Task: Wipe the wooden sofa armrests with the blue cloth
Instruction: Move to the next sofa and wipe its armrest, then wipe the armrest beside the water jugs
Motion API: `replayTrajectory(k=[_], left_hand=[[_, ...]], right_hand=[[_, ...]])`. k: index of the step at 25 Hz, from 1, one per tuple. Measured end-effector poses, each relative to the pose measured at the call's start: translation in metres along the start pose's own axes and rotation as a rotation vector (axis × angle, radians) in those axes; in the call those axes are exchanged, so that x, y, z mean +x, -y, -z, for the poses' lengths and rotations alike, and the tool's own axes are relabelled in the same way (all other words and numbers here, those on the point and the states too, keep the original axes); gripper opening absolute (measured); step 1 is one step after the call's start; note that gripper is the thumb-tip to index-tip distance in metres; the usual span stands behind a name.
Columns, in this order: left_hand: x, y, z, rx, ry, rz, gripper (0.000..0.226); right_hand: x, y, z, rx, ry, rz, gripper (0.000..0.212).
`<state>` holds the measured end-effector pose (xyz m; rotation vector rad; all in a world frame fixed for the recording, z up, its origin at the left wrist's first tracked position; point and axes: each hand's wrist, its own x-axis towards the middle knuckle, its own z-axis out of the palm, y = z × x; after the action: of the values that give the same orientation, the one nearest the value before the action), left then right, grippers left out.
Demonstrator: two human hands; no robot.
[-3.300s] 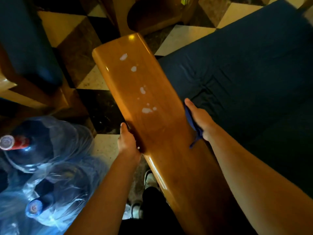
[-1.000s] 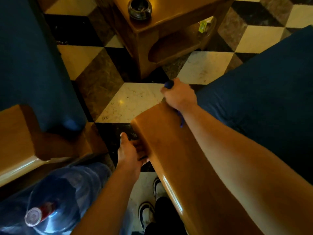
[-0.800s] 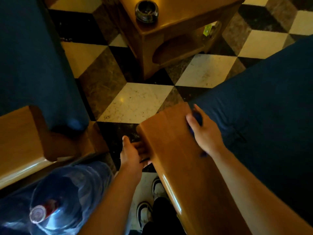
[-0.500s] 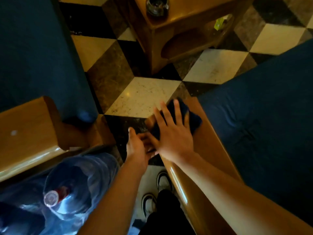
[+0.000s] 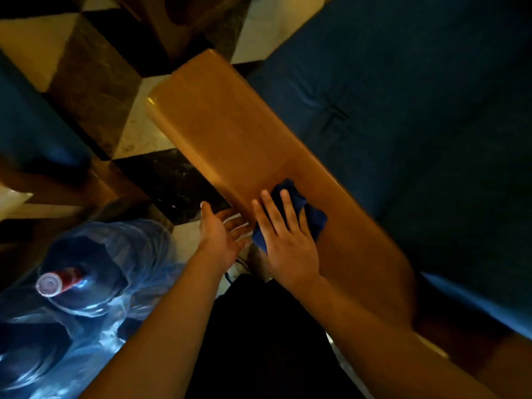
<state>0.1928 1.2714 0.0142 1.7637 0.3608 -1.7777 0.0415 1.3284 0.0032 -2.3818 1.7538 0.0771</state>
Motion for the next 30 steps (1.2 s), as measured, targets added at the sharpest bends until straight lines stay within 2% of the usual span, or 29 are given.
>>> replayTrajectory(k=[7, 11, 14, 17, 18, 20, 22, 24, 27, 30], left_hand=[[-0.043, 0.158, -0.021, 0.155, 0.070, 0.019, 0.072], [-0.064, 0.269, -0.023, 0.243, 0.185, 0.072, 0.088], [-0.093, 0.339, -0.028, 0.340, 0.241, 0.143, 0.088], [-0.118, 0.370, -0.028, 0.452, 0.281, 0.148, 0.081], [-0.127, 0.371, -0.025, 0.489, 0.279, 0.142, 0.080], [-0.140, 0.352, -0.014, 0.513, 0.258, 0.115, 0.080], [-0.140, 0.314, -0.003, 0.427, 0.246, 0.080, 0.079], [-0.132, 0.256, 0.005, 0.222, 0.263, -0.003, 0.075], [-0.129, 0.153, 0.018, -0.076, 0.249, -0.131, 0.063], [-0.135, 0.043, 0.056, -0.216, 0.223, -0.216, 0.060]], right_hand=[[-0.159, -0.058, -0.017, -0.054, -0.031, -0.107, 0.066], [-0.265, -0.111, -0.022, -0.078, 0.039, -0.097, 0.075], [-0.365, -0.150, -0.022, -0.044, 0.139, -0.105, 0.080], [-0.413, -0.154, -0.007, 0.131, 0.230, -0.290, 0.100], [-0.411, -0.144, 0.004, 0.205, 0.267, -0.374, 0.103], [-0.381, -0.116, 0.025, 0.322, 0.302, -0.424, 0.091], [-0.323, -0.082, 0.047, 0.416, 0.270, -0.354, 0.081], [-0.243, -0.040, 0.068, 0.479, 0.247, -0.249, 0.079], [-0.127, 0.020, 0.102, 0.561, 0.233, -0.201, 0.081], [-0.027, 0.088, 0.132, 0.578, 0.246, -0.024, 0.080]])
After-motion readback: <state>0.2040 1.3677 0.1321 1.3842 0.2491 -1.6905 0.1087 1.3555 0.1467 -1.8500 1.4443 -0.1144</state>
